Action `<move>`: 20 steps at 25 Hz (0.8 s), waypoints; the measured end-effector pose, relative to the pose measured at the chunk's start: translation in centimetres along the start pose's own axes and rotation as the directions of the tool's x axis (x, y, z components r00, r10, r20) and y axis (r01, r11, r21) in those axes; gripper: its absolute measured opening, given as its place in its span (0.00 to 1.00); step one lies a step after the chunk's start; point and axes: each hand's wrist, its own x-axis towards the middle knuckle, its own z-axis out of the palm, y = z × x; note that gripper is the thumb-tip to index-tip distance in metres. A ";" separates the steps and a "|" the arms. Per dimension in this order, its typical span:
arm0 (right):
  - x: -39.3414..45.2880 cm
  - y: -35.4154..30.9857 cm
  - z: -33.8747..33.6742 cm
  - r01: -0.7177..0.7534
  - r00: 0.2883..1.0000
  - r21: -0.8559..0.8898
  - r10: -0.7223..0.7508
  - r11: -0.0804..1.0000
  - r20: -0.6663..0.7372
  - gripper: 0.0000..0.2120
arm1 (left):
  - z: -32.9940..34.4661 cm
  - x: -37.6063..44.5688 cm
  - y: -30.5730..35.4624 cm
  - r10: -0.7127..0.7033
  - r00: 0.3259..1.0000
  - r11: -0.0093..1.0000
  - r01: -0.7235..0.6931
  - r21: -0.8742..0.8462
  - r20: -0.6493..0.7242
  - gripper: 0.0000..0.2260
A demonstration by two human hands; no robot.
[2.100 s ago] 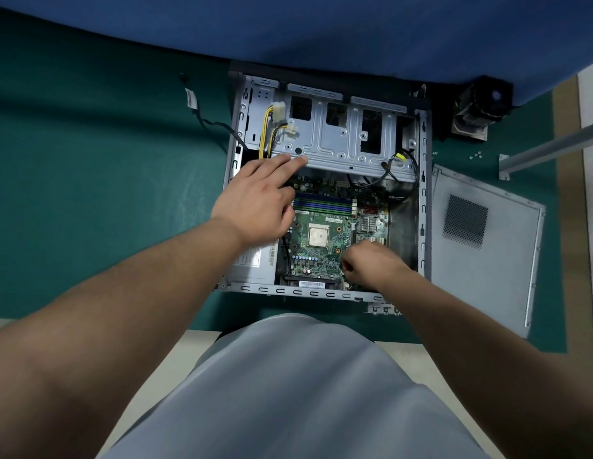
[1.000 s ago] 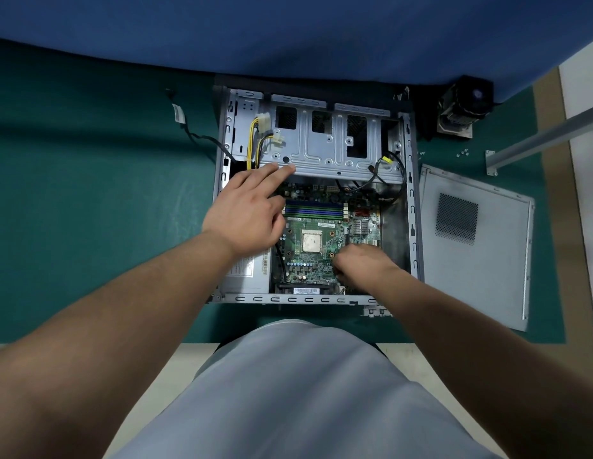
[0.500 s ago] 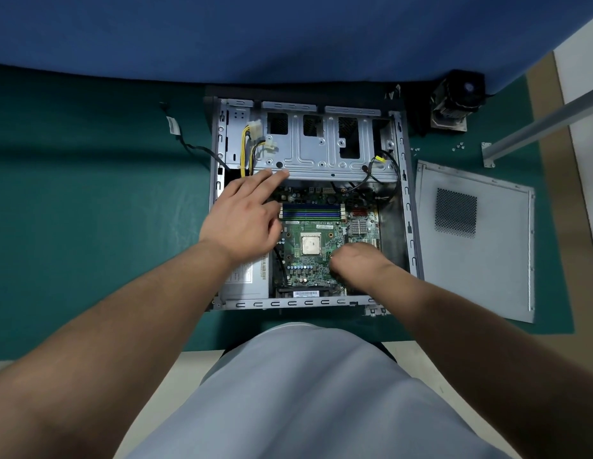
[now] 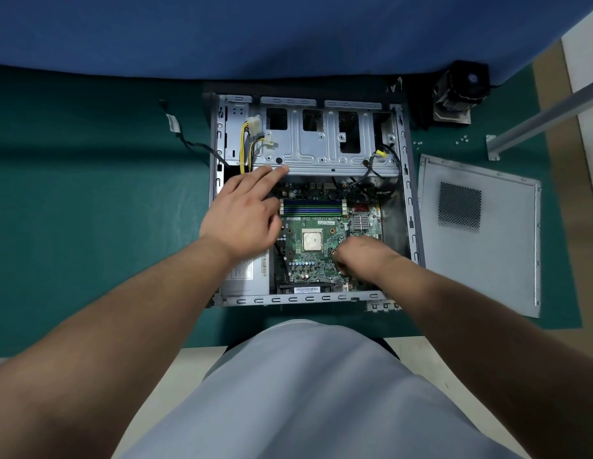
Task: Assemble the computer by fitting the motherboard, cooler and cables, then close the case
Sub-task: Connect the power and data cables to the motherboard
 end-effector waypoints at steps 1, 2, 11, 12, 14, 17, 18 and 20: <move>0.0 0.0 0.0 0.008 1.000 -0.006 -0.008 1.000 0.002 0.11 | 0.0 0.0 0.0 0.000 1.000 1.000 0.000 0.000 -0.001 0.17; 0.0 0.0 0.0 0.018 1.000 -0.013 -0.018 1.000 0.003 0.11 | 0.0 0.0 0.0 0.002 1.000 1.000 -0.002 0.001 -0.002 0.17; -0.1 -0.5 -1.1 0.088 0.996 -0.143 -0.089 0.986 -0.002 0.07 | 0.1 0.1 -0.1 0.003 1.000 1.000 -0.003 0.010 -0.003 0.18; -0.2 -0.7 -1.1 0.088 0.996 -0.160 -0.091 0.983 -0.007 0.07 | 0.1 0.1 -0.1 0.002 1.000 1.000 -0.002 0.010 -0.003 0.18; -0.3 -0.8 -1.1 0.085 0.996 -0.176 -0.089 0.981 -0.014 0.08 | 0.1 0.0 -0.1 0.003 1.000 1.000 -0.003 0.004 -0.007 0.18; -0.3 -0.7 -1.1 0.080 0.996 -0.182 -0.084 0.980 -0.017 0.08 | 0.1 0.0 -0.2 0.006 1.000 1.000 -0.006 0.003 -0.015 0.18; -0.4 -0.7 -1.0 0.075 0.997 -0.178 -0.080 0.981 -0.017 0.08 | 0.2 0.0 -0.2 0.007 1.000 1.000 -0.007 0.003 -0.017 0.18; -0.4 -0.7 -0.7 0.066 0.997 -0.175 -0.071 0.982 -0.020 0.09 | 0.3 0.1 -0.2 0.009 1.000 1.000 -0.009 -0.001 -0.020 0.18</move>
